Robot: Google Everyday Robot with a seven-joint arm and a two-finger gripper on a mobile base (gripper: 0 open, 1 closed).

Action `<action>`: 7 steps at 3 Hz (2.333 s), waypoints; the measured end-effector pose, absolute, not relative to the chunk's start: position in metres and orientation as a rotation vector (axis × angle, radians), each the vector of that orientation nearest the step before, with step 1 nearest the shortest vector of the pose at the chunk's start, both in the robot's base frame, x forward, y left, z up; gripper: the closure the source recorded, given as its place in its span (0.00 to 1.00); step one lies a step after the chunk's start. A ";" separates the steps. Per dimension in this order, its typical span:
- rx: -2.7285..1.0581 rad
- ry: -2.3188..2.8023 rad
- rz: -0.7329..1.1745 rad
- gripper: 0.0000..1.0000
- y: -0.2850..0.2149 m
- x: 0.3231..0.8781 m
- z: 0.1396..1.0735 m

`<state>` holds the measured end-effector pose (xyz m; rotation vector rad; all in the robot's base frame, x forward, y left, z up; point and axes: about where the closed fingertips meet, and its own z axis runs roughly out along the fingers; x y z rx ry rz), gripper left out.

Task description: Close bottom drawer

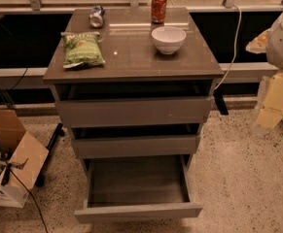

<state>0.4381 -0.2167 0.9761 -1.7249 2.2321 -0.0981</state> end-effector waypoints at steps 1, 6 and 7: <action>-1.725 2.232 -0.098 0.00 -0.217 0.438 0.976; -1.743 2.118 0.260 1.00 -0.210 0.418 0.883; -1.743 2.118 0.261 1.00 -0.210 0.418 0.883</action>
Offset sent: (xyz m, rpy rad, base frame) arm -0.0037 0.0011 -0.0076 0.0449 0.0137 0.0024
